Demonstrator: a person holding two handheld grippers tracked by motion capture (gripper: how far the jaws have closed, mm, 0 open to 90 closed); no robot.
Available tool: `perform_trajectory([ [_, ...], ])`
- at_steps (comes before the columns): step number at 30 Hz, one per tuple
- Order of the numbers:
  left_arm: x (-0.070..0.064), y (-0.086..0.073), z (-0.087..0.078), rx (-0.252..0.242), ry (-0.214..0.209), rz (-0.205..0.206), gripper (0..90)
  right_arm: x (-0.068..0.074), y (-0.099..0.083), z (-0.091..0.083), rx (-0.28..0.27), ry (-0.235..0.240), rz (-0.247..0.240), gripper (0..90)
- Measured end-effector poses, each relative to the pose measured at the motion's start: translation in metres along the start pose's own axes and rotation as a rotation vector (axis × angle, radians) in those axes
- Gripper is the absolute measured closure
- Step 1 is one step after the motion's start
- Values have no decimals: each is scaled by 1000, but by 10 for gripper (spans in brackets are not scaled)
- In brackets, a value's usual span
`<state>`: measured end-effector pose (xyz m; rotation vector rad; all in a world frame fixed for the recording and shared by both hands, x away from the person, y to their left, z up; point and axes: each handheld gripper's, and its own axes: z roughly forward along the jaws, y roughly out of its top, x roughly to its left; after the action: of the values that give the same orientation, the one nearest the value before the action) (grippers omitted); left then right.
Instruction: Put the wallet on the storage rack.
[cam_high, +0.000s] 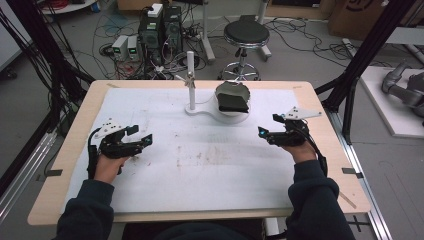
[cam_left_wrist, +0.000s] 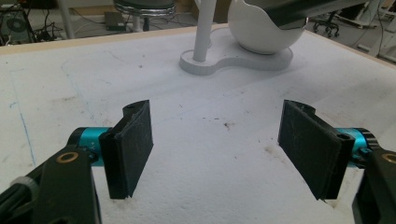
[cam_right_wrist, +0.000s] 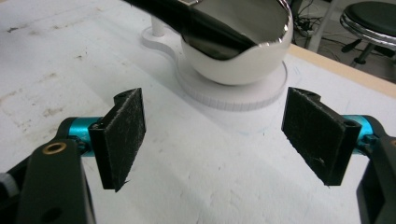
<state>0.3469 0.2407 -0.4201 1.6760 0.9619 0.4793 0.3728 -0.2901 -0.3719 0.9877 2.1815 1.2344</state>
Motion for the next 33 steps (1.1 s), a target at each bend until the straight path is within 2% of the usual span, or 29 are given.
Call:
perform_trajectory([
  [3,0,1,0,-9,5,0,262,1,-12,-3,-12,-34,7,220],
  [5,0,2,-1,-19,8,-1,262,1,-14,-4,10,-43,0,219],
  [8,0,3,-2,-36,11,2,262,2,-15,-8,-4,-69,6,217],
  [12,1,5,-3,-55,16,-5,260,2,-19,-12,0,-75,-3,217],
  [25,1,5,-3,-41,12,1,260,-2,-28,-14,6,-96,31,217],
  [33,0,5,-3,-38,6,3,260,-1,-28,-13,5,-103,24,217],
])
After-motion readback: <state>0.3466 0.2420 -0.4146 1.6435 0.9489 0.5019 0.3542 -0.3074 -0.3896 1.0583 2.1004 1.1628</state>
